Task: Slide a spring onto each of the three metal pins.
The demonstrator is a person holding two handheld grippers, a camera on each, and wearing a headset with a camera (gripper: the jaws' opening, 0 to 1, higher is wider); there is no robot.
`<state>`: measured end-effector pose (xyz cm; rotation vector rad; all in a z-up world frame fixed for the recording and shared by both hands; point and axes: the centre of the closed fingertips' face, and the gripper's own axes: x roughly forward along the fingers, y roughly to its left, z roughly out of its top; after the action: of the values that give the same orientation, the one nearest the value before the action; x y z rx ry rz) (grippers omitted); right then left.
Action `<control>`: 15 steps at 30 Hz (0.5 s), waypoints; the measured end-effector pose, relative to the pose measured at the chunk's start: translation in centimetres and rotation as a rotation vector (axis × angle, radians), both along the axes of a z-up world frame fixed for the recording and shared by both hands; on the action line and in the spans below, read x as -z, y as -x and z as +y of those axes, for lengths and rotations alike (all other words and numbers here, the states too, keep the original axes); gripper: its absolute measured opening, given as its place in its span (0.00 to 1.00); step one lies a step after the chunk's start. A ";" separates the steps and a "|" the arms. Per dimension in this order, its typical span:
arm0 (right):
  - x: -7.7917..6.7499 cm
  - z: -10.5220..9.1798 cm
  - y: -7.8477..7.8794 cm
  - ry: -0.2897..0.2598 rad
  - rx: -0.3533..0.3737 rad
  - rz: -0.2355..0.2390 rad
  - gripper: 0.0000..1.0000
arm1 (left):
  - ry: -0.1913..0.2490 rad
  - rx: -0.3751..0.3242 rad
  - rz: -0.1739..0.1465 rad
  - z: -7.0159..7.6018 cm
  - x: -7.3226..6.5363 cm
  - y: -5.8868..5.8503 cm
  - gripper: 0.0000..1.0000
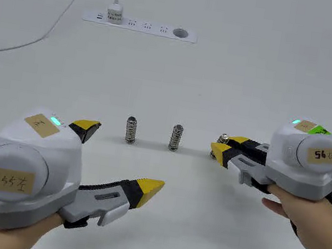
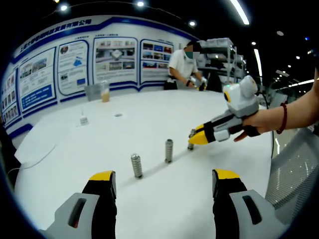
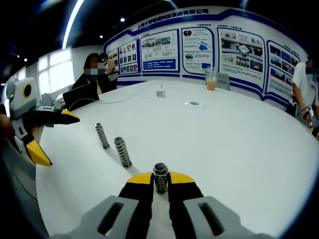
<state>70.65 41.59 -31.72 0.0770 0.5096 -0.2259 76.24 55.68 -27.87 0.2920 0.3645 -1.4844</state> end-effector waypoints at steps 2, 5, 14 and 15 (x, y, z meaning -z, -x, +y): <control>0.1 0.2 0.0 -0.005 0.000 0.002 0.16 | -0.003 0.001 -0.005 0.0 0.0 -0.1 0.80; -0.1 0.4 0.0 -0.002 -0.005 -0.001 0.19 | -0.003 0.000 -0.007 0.1 0.0 -0.1 0.80; -1.6 0.8 1.2 -0.041 0.013 -0.016 0.34 | -0.027 -0.006 -0.004 0.2 0.2 -0.7 0.81; -1.6 0.9 1.3 -0.047 0.015 -0.014 0.36 | -0.029 -0.007 -0.001 0.2 0.1 -0.8 0.81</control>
<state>69.36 42.47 -30.12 0.1284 0.5008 -0.2283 77.04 55.86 -28.02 0.3142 0.3865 -1.4735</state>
